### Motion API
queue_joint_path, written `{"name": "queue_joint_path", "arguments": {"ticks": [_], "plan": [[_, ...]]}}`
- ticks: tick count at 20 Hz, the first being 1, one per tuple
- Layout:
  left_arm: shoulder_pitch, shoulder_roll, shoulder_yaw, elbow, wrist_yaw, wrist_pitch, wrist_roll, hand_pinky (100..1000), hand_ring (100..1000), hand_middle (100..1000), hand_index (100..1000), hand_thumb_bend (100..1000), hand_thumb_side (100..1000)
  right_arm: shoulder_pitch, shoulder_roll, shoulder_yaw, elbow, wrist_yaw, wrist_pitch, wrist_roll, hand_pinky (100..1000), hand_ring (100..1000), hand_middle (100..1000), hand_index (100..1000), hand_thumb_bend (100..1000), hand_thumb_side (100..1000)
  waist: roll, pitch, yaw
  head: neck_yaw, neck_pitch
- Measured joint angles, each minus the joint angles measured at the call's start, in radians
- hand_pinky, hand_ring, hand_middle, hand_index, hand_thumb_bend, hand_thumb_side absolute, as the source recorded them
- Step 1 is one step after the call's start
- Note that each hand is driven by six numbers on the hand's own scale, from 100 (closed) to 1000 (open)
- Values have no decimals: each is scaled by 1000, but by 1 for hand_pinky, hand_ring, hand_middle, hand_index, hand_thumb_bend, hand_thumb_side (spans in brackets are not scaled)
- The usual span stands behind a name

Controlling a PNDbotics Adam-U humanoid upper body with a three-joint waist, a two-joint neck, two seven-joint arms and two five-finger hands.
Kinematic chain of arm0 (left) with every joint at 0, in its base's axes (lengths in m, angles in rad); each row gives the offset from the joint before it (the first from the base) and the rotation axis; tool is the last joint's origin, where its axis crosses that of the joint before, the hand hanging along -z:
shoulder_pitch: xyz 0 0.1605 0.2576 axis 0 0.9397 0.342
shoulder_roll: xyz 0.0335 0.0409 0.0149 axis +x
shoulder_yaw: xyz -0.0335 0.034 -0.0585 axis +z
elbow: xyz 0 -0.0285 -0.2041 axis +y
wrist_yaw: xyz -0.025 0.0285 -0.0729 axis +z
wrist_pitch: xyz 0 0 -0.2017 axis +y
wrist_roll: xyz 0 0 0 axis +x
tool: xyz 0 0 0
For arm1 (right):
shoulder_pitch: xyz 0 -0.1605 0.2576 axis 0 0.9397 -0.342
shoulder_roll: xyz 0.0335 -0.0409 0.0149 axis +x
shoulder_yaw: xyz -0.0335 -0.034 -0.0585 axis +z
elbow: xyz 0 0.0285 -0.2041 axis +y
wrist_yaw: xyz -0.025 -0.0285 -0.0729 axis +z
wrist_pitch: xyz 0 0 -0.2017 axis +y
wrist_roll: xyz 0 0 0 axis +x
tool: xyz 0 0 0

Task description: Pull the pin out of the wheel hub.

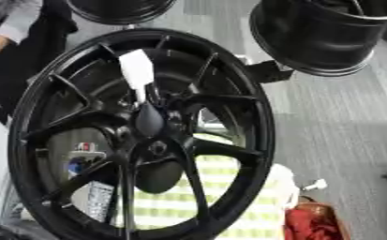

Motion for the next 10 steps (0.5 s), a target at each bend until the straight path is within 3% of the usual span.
{"name": "queue_joint_path", "arguments": {"ticks": [10], "plan": [[0, 0, 0, 0, -1, 1, -1, 843, 752, 662, 743, 202, 724, 0, 0, 0, -102, -18, 7, -12, 879, 834, 731, 759, 100, 558, -1, -2, 4, 1, 0]]}}
